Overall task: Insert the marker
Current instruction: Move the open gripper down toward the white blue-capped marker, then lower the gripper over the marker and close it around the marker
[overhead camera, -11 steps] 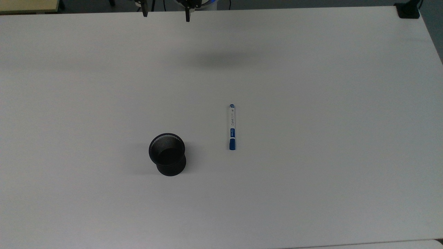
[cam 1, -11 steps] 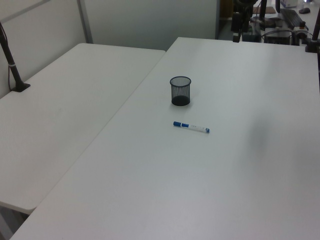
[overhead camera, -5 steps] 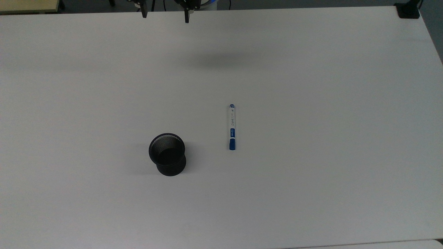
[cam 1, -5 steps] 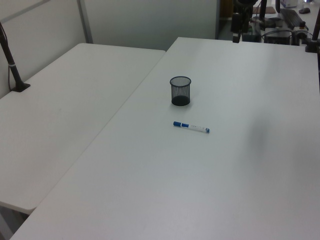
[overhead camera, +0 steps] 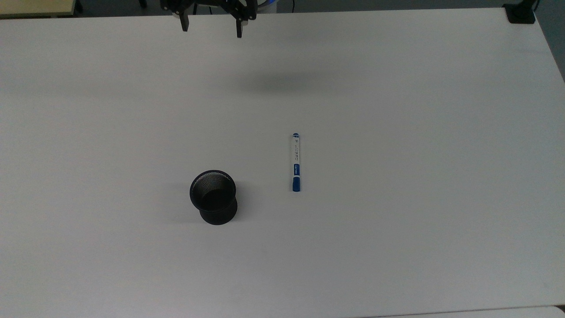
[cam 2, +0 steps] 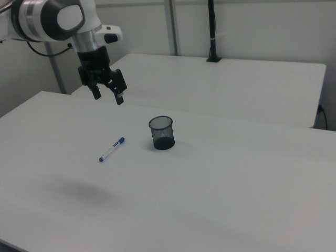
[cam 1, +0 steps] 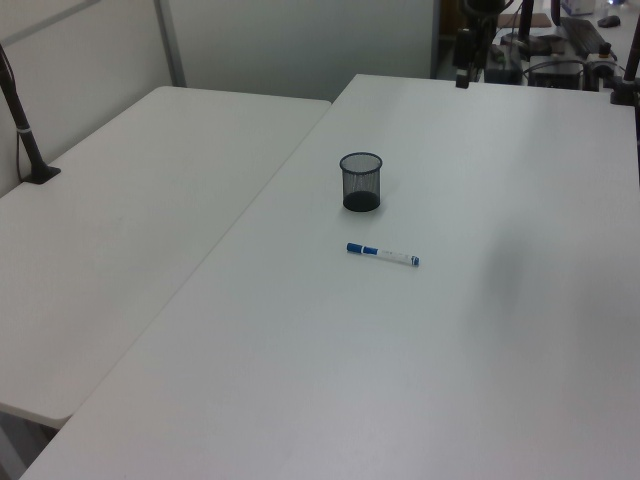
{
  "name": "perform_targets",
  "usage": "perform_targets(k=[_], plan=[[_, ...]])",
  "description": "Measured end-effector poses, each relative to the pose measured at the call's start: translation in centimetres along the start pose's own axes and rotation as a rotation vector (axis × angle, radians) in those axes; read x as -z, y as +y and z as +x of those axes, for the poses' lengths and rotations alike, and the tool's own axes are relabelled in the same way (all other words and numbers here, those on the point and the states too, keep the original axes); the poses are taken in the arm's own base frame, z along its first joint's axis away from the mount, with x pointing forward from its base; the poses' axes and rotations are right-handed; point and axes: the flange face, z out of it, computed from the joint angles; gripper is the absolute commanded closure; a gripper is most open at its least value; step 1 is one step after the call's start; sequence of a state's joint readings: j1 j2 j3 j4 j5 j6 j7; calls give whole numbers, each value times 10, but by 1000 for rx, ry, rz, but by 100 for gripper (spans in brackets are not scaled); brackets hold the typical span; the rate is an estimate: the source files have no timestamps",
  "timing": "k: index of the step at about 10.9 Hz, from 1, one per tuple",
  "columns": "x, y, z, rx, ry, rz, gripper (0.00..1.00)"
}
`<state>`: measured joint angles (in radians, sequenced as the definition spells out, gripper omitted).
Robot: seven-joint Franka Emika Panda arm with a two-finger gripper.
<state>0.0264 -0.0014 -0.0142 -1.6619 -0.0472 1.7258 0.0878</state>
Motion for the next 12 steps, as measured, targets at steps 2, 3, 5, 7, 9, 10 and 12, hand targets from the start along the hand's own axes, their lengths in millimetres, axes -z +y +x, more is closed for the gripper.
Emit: perform_targets(k=[2, 3, 5, 7, 9, 10, 12], plan=[[-22, -18, 16, 15, 21, 4, 0], [-36, -31, 26, 25, 36, 8, 0], [-66, -57, 44, 9, 56, 16, 0], [-101, -86, 65, -29, 84, 29, 2], [-134, -106, 80, -36, 109, 40, 7], [-152, -120, 83, -27, 112, 40, 12], [-189, -141, 90, -31, 128, 27, 22]])
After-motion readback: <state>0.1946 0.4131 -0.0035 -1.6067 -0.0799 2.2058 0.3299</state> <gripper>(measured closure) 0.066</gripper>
